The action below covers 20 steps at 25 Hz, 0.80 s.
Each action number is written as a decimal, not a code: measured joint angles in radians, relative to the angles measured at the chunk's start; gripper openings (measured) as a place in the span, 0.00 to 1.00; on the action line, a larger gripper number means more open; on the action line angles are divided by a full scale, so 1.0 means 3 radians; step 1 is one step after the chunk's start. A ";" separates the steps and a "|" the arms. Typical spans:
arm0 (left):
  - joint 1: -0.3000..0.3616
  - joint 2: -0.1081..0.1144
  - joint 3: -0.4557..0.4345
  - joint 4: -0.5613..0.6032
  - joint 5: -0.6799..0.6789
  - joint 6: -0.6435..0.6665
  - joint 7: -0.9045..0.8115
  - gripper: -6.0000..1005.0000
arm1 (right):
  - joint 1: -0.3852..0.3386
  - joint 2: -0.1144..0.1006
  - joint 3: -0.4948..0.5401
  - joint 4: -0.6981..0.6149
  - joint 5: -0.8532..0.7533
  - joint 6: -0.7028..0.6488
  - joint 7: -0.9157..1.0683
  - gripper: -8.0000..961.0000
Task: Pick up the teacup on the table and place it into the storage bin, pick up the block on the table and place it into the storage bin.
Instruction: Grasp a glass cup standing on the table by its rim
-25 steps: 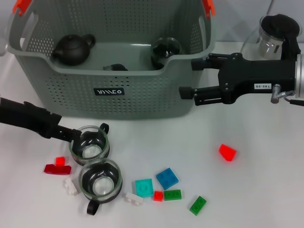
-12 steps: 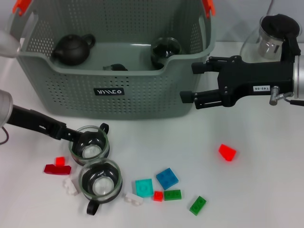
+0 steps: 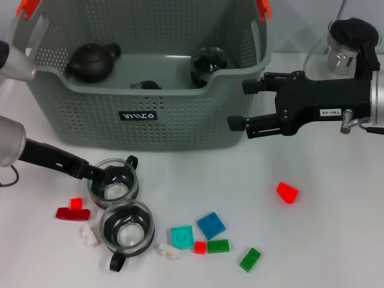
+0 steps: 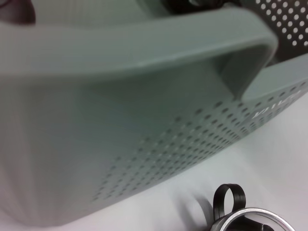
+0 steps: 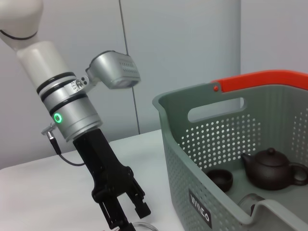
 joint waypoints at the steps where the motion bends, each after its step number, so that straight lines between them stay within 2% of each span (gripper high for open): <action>1: -0.0014 0.0000 0.0001 -0.0037 0.0020 -0.0018 0.0000 0.82 | -0.0001 0.0001 0.0000 0.0000 0.0000 0.0000 0.0000 0.97; 7: -0.0078 0.0020 0.0002 -0.0216 0.0062 -0.0090 0.0022 0.82 | -0.0006 0.0004 0.0000 0.0000 0.0000 0.0001 0.0002 0.97; 20: -0.0112 0.0021 0.0039 -0.0316 0.0064 -0.0239 0.0050 0.82 | -0.0014 0.0005 0.0022 0.0000 0.0000 0.0012 0.0002 0.97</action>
